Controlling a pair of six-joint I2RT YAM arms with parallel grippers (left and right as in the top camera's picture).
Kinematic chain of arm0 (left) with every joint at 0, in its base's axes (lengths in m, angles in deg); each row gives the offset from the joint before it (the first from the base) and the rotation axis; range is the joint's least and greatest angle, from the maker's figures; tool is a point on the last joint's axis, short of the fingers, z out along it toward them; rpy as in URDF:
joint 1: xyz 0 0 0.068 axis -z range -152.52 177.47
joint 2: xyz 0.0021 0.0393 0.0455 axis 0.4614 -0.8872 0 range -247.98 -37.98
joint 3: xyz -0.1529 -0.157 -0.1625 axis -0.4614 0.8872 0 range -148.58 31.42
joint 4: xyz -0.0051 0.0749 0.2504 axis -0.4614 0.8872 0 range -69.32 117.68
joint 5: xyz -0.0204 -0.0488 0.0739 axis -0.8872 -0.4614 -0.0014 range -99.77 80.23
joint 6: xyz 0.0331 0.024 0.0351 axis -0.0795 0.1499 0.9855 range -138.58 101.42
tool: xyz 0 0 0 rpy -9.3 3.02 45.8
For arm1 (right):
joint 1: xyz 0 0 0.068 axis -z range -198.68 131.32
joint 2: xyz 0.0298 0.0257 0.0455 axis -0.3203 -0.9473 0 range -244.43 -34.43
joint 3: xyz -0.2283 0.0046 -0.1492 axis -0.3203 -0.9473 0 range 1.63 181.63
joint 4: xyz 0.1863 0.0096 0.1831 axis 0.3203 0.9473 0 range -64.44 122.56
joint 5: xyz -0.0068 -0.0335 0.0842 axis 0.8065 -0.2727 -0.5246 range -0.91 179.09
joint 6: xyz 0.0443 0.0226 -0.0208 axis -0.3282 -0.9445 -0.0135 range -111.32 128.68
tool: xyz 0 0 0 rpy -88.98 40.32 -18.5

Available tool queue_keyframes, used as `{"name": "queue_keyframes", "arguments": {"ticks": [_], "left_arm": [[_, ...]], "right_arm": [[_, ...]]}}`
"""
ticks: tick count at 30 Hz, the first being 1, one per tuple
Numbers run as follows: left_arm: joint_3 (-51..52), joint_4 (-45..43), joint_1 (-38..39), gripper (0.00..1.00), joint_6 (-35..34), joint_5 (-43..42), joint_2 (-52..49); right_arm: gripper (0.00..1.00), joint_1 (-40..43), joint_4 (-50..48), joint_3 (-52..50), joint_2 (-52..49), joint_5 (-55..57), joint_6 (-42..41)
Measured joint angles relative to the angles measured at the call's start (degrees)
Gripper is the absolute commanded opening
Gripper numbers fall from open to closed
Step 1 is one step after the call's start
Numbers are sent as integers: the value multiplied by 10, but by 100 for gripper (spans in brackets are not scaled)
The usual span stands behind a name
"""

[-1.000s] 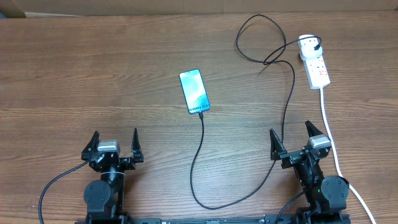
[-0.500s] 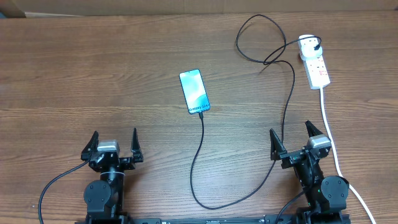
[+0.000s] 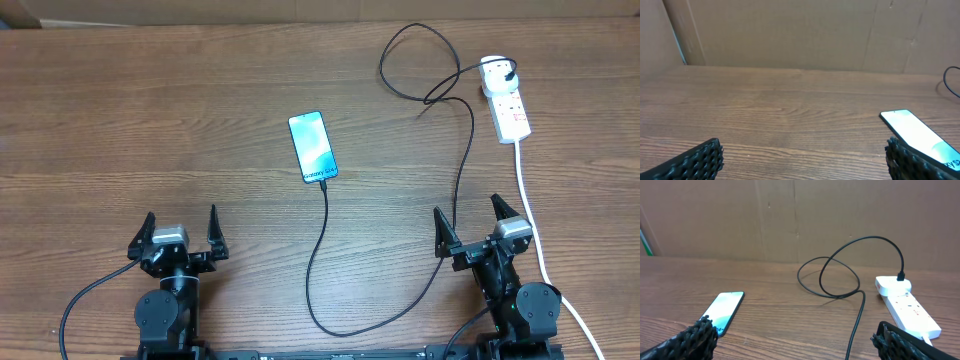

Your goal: Plug charger to phone and switch on socket

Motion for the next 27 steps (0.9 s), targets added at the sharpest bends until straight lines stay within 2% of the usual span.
{"name": "queue_keyframes", "arguments": {"ticks": [27], "left_arm": [[0,-1,0,100,4,3,0]], "right_arm": [[100,0,0,0,0,0,0]]}}
